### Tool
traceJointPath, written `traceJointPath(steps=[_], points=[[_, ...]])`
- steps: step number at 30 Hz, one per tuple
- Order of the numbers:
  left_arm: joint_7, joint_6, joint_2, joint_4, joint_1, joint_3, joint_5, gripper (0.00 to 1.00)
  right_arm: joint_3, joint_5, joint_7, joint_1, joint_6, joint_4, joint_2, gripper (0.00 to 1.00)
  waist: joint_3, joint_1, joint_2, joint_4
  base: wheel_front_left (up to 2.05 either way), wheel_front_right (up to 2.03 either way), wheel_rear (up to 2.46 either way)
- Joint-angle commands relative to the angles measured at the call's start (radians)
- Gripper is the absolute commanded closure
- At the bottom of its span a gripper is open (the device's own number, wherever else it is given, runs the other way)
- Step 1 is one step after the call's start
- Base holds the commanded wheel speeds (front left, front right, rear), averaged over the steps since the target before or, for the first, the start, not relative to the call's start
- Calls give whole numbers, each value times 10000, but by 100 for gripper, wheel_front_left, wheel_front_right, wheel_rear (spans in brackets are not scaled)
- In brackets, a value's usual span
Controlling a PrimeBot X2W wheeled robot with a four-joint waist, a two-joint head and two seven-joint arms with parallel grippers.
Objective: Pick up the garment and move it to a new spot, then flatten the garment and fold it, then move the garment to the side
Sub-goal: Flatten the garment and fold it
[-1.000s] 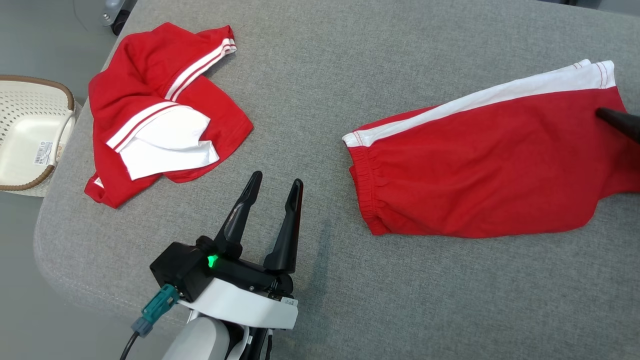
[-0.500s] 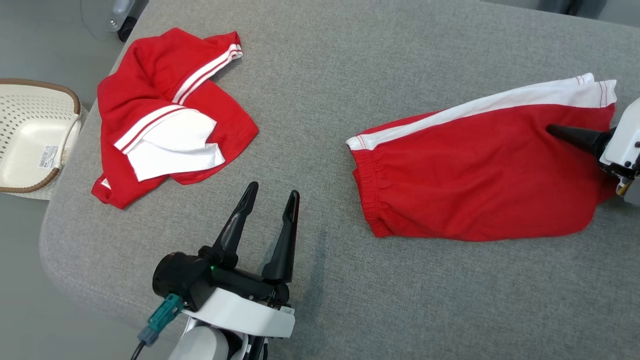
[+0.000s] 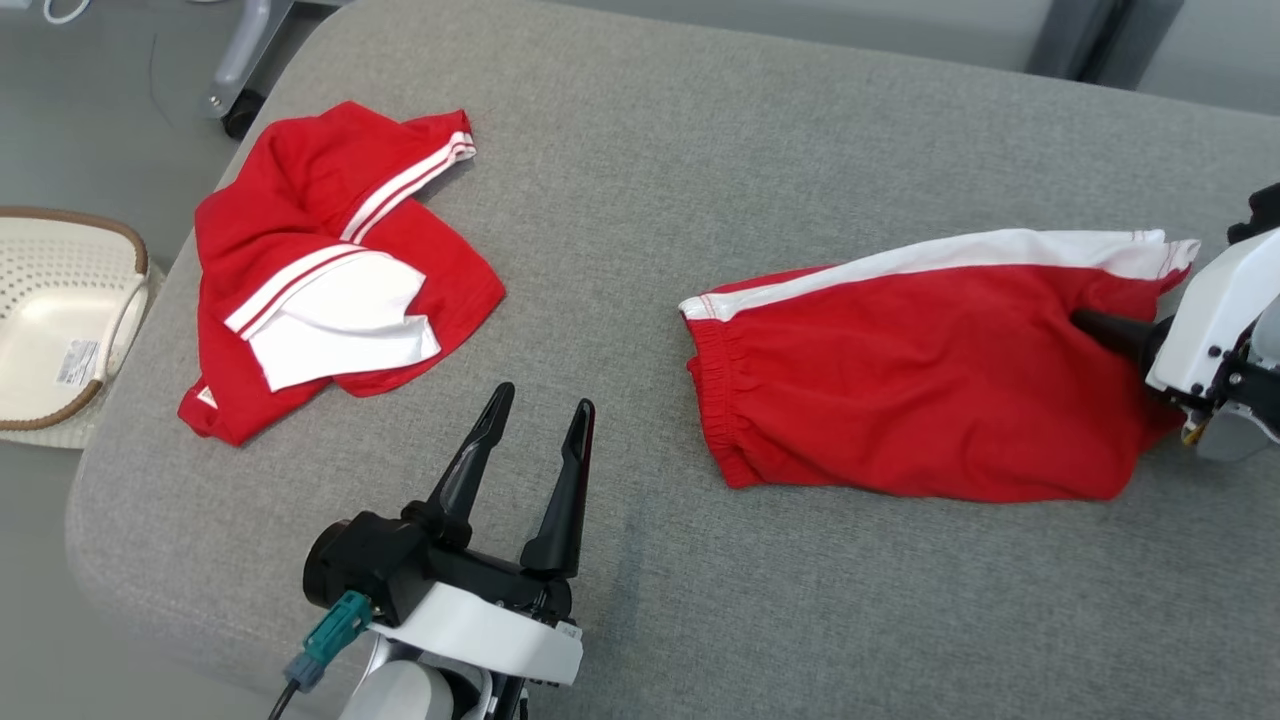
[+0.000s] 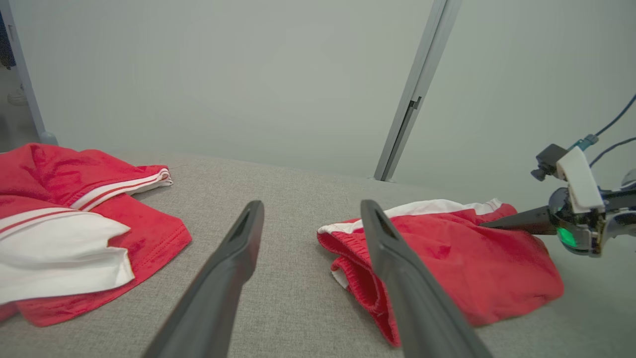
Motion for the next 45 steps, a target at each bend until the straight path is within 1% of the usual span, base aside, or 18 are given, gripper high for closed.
traceJointPath(steps=[1,6,11,12,13,17,22,27,31,37,45], points=[[-17,-55,29,96,128,107,166,0,15,-105,-168,306,2,-110,38,100,-364,0,0,-313,0,0,0],[-17,-255,32,490,274,435,521,0,-155,25,-599,1083,2,-475,266,100,-1160,0,0,-910,0,0,0],[-11,-527,34,933,691,904,724,0,-113,59,-785,1969,3,-542,661,100,-2109,0,0,-1694,0,0,0],[-11,-630,58,1060,817,1039,783,0,-145,91,-871,2254,2,-544,824,100,-2390,0,0,-1978,0,0,0],[-11,-676,70,1102,883,1076,820,0,-177,106,-929,2375,3,-557,867,100,-2494,0,0,-2108,0,0,0],[-11,-842,72,1244,1054,1156,915,0,-314,81,-1151,2727,3,-663,880,100,-2730,0,0,-2537,0,0,0],[-11,-935,54,1300,1238,1209,920,0,-526,-46,-1386,3096,2,-736,571,100,-2826,0,0,-2866,0,0,0],[-11,-974,41,1332,1228,1177,873,0,-594,-238,-1569,3366,3,-683,219,100,-2845,0,0,-2940,0,0,0],[-11,-1009,36,1351,1219,1156,833,0,-603,-386,-1648,3445,3,-799,98,100,-2878,0,0,-2900,0,0,0],[-11,-1040,36,1346,1170,1276,806,0,-486,-896,-1909,3308,2,-1139,-133,100,-3026,0,0,-2674,0,0,0],[-11,-1039,29,1201,1376,1471,1037,0,-337,-1293,-2003,3014,2,-2229,108,100,-3181,0,0,-2267,0,0,0]])
